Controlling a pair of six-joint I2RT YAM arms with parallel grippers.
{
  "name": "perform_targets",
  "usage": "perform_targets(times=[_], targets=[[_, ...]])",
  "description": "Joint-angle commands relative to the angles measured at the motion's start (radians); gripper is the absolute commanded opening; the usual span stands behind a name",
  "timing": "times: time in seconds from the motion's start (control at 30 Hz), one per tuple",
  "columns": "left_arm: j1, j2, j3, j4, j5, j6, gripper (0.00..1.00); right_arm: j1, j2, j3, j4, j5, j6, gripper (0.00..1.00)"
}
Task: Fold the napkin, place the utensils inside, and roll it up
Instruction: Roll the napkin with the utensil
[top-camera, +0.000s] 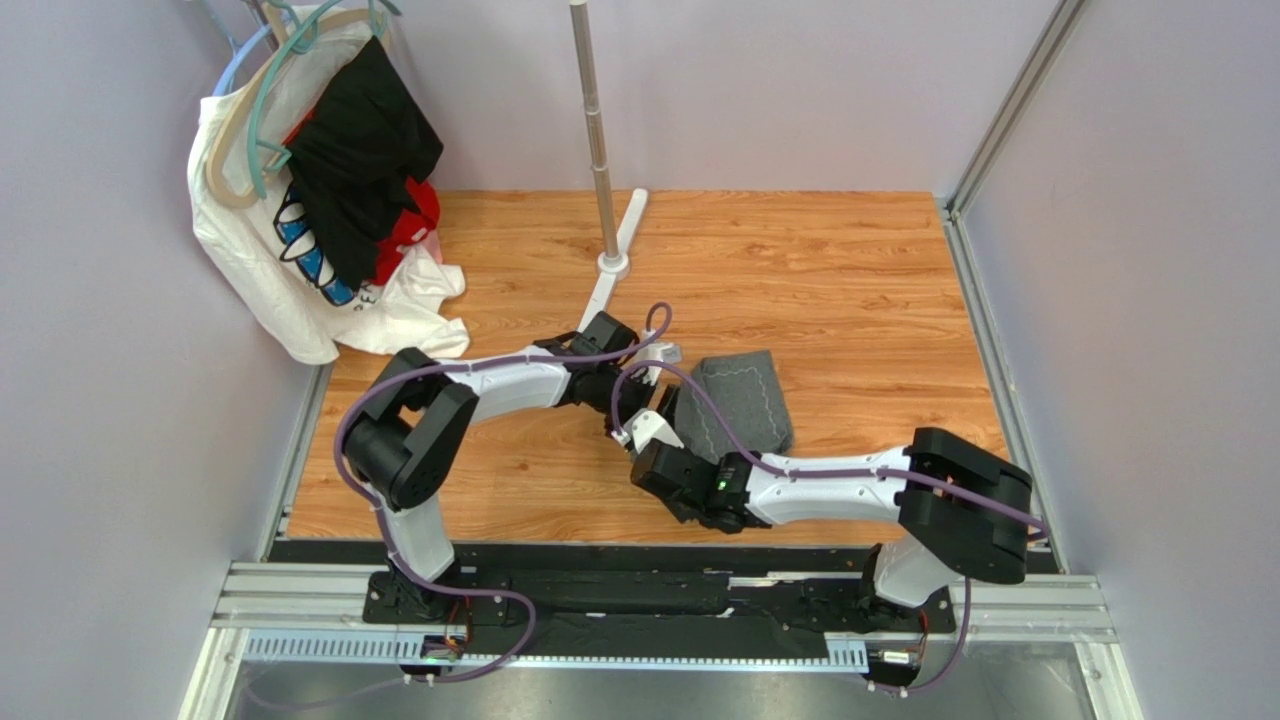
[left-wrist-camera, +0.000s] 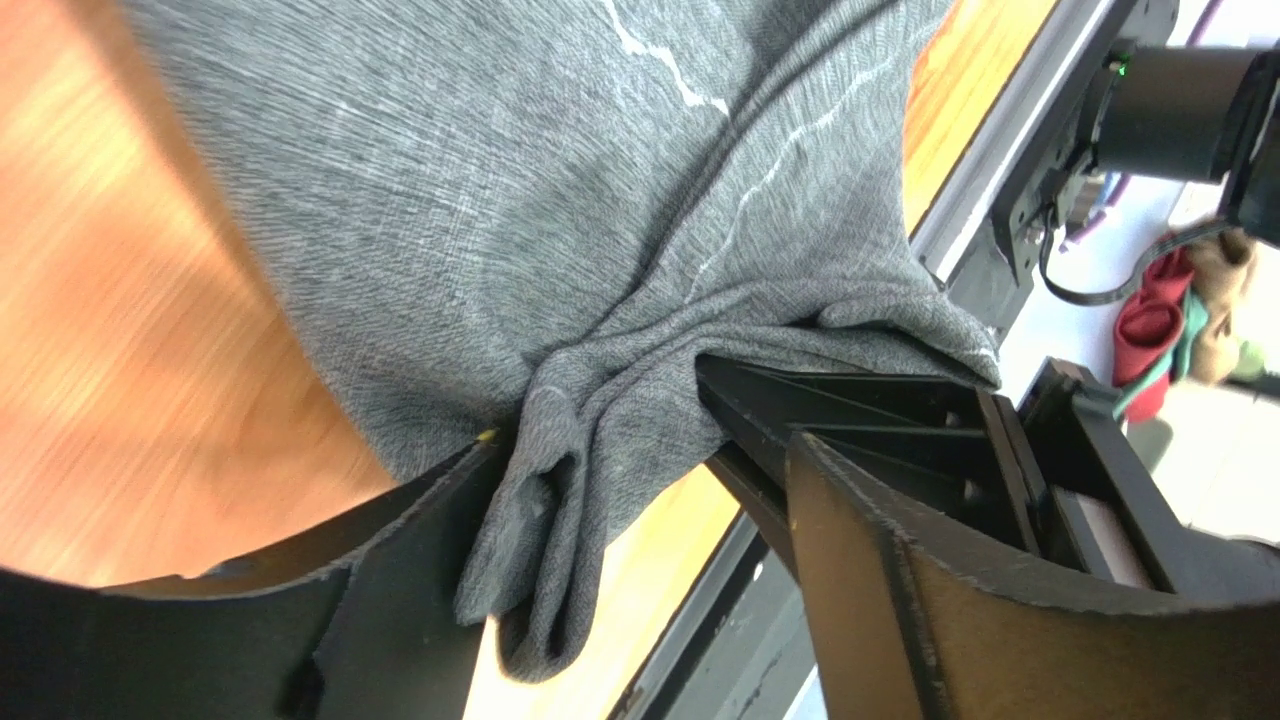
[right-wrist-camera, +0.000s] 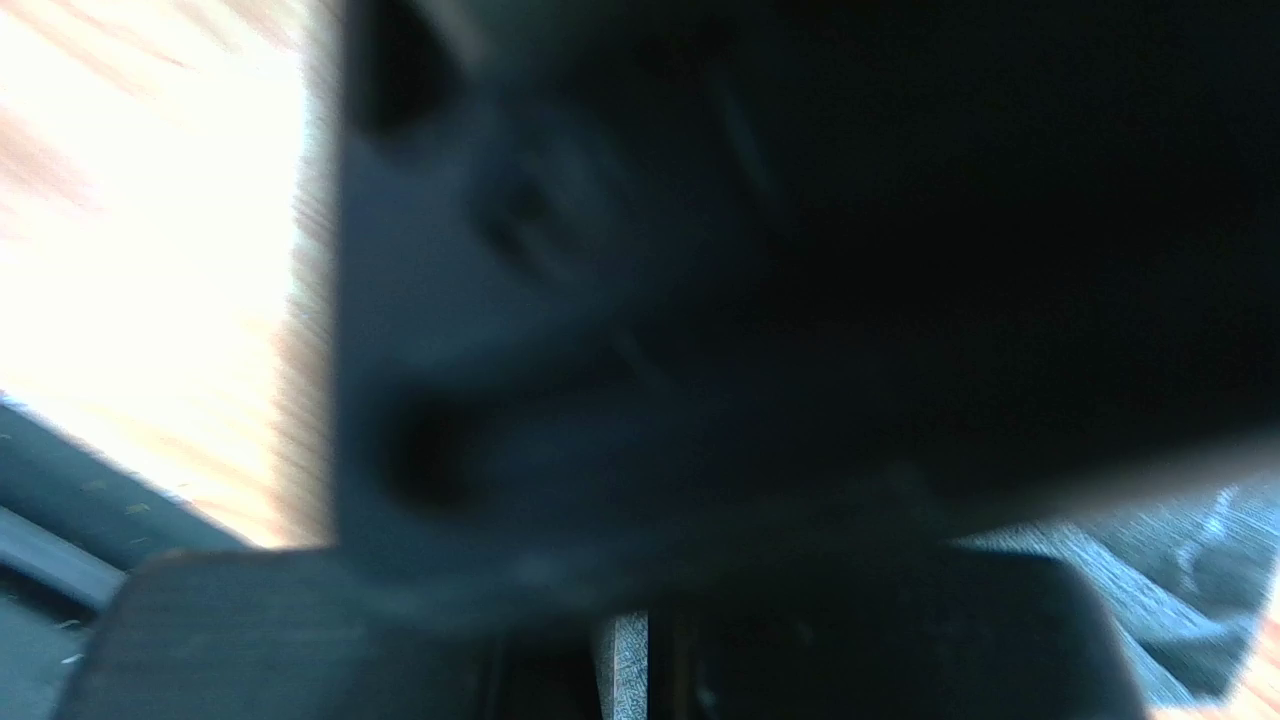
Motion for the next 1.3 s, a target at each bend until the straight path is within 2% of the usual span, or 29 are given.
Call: perform_targets(times=[0.0, 0.13, 0.37, 0.53, 0.6, 0.7, 0.87, 1.0, 1.13, 1.27], targets=[[0.067, -0.073, -0.084, -0.048, -0.256, -0.023, 0.81, -0.030, -0.056, -0.077, -0.013, -0.123, 0.041, 0.00], [0.094, -0.111, -0.127, -0.011, -0.298, -0.057, 0.88, -0.053, -0.096, -0.105, 0.017, -0.198, 0.026, 0.00], [0.104, -0.183, -0.178, 0.027, -0.384, -0.074, 0.90, -0.056, -0.136, -0.128, 0.044, -0.255, 0.001, 0.00], [0.111, -0.329, -0.270, 0.119, -0.444, -0.088, 0.90, -0.077, -0.167, -0.156, 0.077, -0.339, -0.017, 0.00], [0.112, -0.421, -0.345, 0.205, -0.470, -0.087, 0.89, -0.100, -0.182, -0.166, 0.090, -0.382, -0.033, 0.00], [0.112, -0.537, -0.460, 0.387, -0.386, -0.068, 0.89, -0.136, -0.208, -0.179, 0.109, -0.482, -0.060, 0.00], [0.088, -0.614, -0.604, 0.728, -0.167, -0.036, 0.86, -0.226, -0.242, -0.189, 0.135, -0.655, -0.102, 0.00], [0.029, -0.642, -0.646, 0.870, -0.120, -0.024, 0.84, -0.275, -0.237, -0.185, 0.143, -0.718, -0.109, 0.00], [0.025, -0.650, -0.690, 1.049, -0.097, -0.063, 0.84, -0.312, -0.199, -0.176, 0.144, -0.775, -0.113, 0.00], [0.006, -0.547, -0.651, 1.103, 0.012, -0.085, 0.84, -0.343, -0.182, -0.166, 0.146, -0.806, -0.119, 0.00]])
